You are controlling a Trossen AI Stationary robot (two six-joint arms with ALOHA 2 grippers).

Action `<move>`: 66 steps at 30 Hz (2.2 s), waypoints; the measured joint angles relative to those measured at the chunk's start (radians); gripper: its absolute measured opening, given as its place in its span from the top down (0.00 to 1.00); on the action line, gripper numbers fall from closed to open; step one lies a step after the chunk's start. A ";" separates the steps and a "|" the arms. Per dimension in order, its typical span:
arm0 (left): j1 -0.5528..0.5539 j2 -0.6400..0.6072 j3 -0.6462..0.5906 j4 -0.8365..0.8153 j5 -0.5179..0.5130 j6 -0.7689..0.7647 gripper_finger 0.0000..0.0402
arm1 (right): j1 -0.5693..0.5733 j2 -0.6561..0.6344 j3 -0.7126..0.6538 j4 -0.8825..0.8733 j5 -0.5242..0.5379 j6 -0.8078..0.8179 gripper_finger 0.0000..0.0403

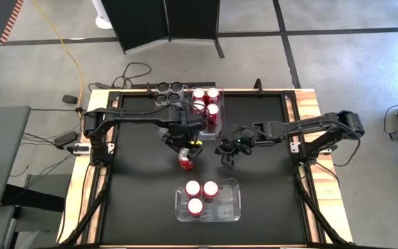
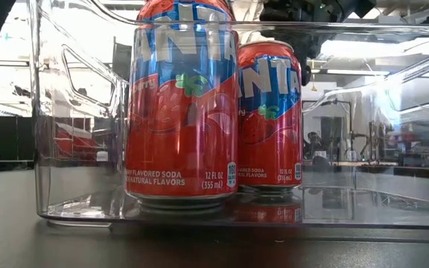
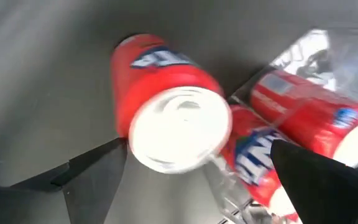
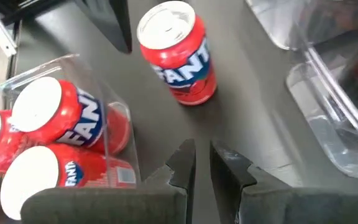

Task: Sort soda cans
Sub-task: Put the orange soda can into the bottom center transparent bin

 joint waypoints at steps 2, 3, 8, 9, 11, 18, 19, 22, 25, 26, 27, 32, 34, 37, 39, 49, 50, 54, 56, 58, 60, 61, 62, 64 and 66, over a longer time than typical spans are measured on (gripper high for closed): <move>-0.014 0.000 0.056 -0.031 -0.036 0.002 0.02 | 0.002 0.001 0.000 0.009 0.000 -0.032 0.84; -0.021 0.000 0.082 -0.052 -0.065 0.008 0.02 | 0.001 0.003 0.000 0.027 0.000 -0.067 0.84; -0.089 -0.028 0.160 -0.171 -0.291 0.092 0.02 | 0.001 0.004 0.000 0.150 0.000 -0.309 0.84; -0.106 -0.042 0.160 -0.180 -0.328 0.113 0.02 | 0.001 0.004 0.000 0.176 0.000 -0.344 0.84; -0.136 -0.062 0.160 -0.209 -0.377 0.153 0.02 | -0.005 0.004 0.000 0.240 0.005 -0.375 0.84; -0.167 -0.161 0.074 -0.252 -0.412 0.246 0.08 | -0.014 0.059 0.000 0.409 0.020 -0.329 0.83; -0.167 -0.183 0.043 -0.254 -0.416 0.250 0.10 | -0.011 0.079 -0.001 0.434 0.019 -0.318 0.82; -0.167 -0.276 -0.072 -0.233 -0.441 0.264 0.15 | -0.001 0.139 0.001 0.459 0.019 -0.271 0.78; -0.167 -0.396 -0.204 -0.125 -0.443 0.266 0.21 | 0.011 0.197 0.004 0.464 0.019 -0.204 0.71; -0.171 -0.439 -0.253 -0.062 -0.438 0.269 0.23 | 0.015 0.212 0.008 0.454 0.019 -0.176 0.67; -0.177 -0.482 -0.305 0.000 -0.430 0.276 0.26 | 0.019 0.221 0.013 0.449 0.018 -0.155 0.64; -0.212 -0.644 -0.554 0.330 -0.421 0.376 0.40 | 0.049 0.231 0.032 0.452 0.051 -0.171 0.42; -0.221 -0.680 -0.638 0.445 -0.424 0.478 0.46 | 0.058 0.232 0.042 0.452 0.081 -0.221 0.32; -0.231 -0.689 -0.730 0.553 -0.437 0.676 0.53 | 0.060 0.231 0.054 0.454 0.121 -0.296 0.17; -0.231 -0.678 -0.758 0.578 -0.496 0.708 0.55 | 0.052 0.244 0.059 0.455 0.121 -0.309 0.08; -0.206 -0.561 -0.821 0.784 -0.585 0.789 0.57 | 0.020 0.363 0.147 0.429 0.040 -0.261 0.04; -0.206 -0.548 -0.821 0.816 -0.585 0.790 0.57 | 0.017 0.373 0.158 0.428 0.039 -0.265 0.03; -0.207 -0.517 -0.820 0.876 -0.581 0.783 0.57 | 0.004 0.412 0.186 0.419 0.037 -0.286 0.02; -0.207 -0.515 -0.820 0.860 -0.581 0.784 0.57 | -0.004 0.414 0.189 0.415 0.037 -0.287 0.02; -0.206 -0.515 -0.820 0.861 -0.582 0.784 0.57 | -0.006 0.414 0.191 0.393 0.035 -0.287 0.03; -0.203 -0.519 -0.820 0.856 -0.581 0.787 0.57 | -0.010 0.414 0.191 0.373 0.034 -0.292 0.04; -0.202 -0.520 -0.820 0.858 -0.581 0.787 0.57 | -0.012 0.414 0.191 0.365 0.026 -0.299 0.05; -0.201 -0.521 -0.820 0.861 -0.581 0.786 0.57 | -0.012 0.414 0.191 0.362 0.011 -0.303 0.05; -0.195 -0.519 -0.820 0.861 -0.582 0.786 0.57 | -0.013 0.414 0.191 0.360 -0.007 -0.305 0.06; -0.190 -0.516 -0.820 0.864 -0.582 0.783 0.57 | -0.013 0.421 0.191 0.349 -0.011 -0.301 0.06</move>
